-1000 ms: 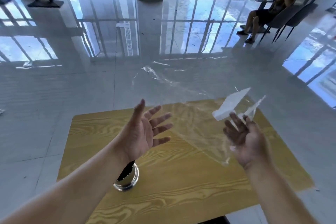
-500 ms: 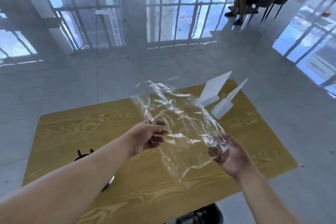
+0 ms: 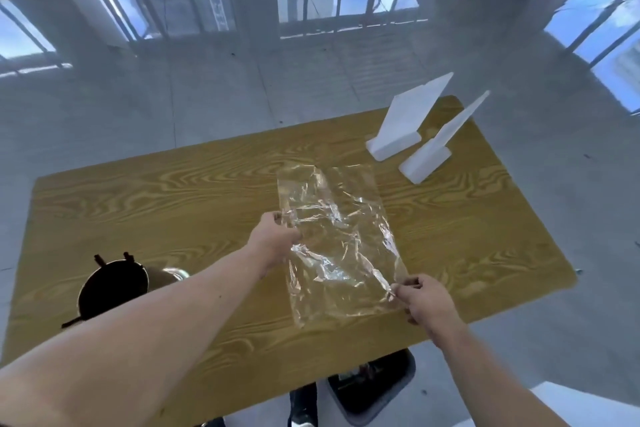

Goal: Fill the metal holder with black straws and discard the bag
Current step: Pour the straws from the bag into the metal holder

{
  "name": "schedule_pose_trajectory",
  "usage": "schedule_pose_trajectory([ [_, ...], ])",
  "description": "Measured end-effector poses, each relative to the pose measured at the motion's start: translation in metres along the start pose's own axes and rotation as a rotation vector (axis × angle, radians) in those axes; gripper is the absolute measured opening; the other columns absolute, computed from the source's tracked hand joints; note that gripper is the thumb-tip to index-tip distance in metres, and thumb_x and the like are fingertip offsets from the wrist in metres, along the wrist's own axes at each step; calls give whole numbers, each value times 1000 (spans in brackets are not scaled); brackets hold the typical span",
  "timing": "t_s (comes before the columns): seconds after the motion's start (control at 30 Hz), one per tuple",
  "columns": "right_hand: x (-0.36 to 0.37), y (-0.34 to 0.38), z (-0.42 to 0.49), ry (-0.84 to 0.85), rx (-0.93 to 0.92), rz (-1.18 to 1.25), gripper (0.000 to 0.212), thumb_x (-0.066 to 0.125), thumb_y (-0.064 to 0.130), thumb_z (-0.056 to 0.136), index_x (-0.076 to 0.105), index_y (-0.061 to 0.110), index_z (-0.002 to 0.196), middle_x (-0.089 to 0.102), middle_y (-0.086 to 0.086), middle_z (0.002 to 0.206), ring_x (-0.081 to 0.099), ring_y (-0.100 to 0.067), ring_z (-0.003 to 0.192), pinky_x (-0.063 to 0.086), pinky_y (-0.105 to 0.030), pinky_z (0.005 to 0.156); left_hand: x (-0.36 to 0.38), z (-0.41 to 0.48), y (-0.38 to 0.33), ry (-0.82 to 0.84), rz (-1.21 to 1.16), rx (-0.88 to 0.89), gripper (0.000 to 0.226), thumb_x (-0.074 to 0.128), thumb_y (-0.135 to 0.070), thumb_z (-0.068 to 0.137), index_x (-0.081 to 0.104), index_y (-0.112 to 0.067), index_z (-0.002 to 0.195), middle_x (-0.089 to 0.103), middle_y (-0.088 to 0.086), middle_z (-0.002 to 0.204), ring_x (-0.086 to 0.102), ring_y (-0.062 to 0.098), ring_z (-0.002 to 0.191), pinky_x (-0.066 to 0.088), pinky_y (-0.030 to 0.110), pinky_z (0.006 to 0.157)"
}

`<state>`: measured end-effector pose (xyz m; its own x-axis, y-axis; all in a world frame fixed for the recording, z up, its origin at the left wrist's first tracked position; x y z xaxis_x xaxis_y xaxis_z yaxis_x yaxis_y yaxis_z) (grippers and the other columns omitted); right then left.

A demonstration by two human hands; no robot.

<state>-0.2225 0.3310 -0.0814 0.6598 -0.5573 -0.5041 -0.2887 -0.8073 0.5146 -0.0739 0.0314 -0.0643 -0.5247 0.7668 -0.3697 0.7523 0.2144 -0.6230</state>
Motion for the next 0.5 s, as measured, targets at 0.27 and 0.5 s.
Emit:
schedule_pose_trajectory([
  [0.27, 8, 53, -31, -188, -518, -284, 45, 68, 33, 97, 57, 18, 138, 61, 4, 125, 60, -19, 117, 48, -33, 90, -26, -39, -15, -54, 444, 402, 72, 69, -51, 90, 41, -33, 154, 52, -2, 155, 54, 19, 131, 46, 37, 105],
  [0.5, 89, 133, -82, 111, -866, -437, 86, 65, 70, 89, 33, 33, 160, 43, 7, 162, 37, -15, 150, 34, -37, 119, -99, -88, -6, -181, 652, 652, 93, 51, -81, 84, 26, -37, 161, 26, -6, 173, 21, 18, 159, 17, 38, 129],
])
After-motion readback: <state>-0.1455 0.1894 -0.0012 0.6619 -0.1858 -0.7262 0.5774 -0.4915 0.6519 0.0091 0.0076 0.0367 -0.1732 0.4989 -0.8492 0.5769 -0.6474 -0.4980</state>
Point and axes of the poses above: each hand's wrist, its own z-axis towards the middle knuckle, its own x-axis out of the palm, y = z × x, the point moved 3 cm from there along z, towards the middle knuckle
